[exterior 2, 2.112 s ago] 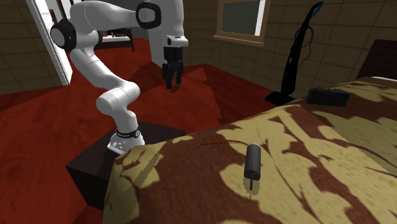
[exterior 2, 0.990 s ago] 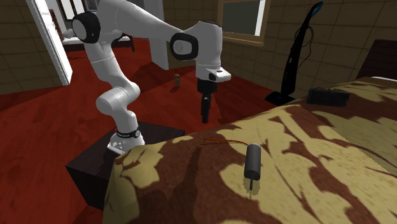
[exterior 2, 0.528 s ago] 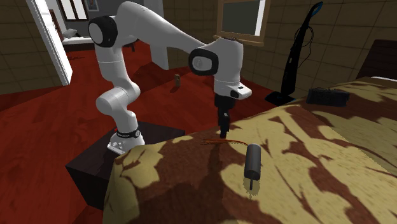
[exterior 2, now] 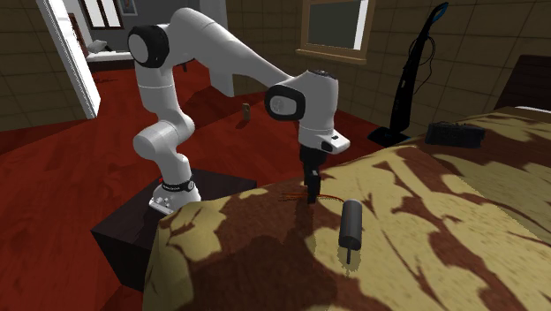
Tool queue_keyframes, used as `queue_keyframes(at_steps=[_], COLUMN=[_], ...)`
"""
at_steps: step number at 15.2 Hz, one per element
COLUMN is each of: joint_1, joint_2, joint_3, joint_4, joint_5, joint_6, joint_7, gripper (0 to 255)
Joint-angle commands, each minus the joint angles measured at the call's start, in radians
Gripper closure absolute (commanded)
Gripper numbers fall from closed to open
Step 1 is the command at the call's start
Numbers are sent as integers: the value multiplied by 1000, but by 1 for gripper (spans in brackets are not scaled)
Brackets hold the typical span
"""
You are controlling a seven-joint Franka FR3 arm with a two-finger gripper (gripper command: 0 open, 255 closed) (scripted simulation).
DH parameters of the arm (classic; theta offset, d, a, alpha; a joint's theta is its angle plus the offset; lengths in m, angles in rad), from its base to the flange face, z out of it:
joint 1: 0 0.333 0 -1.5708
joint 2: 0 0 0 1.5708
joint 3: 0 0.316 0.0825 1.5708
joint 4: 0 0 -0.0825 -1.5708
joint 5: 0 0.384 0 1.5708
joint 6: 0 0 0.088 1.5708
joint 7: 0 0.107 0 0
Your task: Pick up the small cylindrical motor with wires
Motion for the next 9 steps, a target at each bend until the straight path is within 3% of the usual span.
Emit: queue_keyframes(at_steps=[1,2,9], joint_1=[-1,0,0], joint_2=[3,3,5], joint_3=[0,0,0], joint_4=[-6,-5,-4], joint_5=[0,0,0], joint_6=[10,8,10], joint_7=[0,0,1], gripper=[0,255,255])
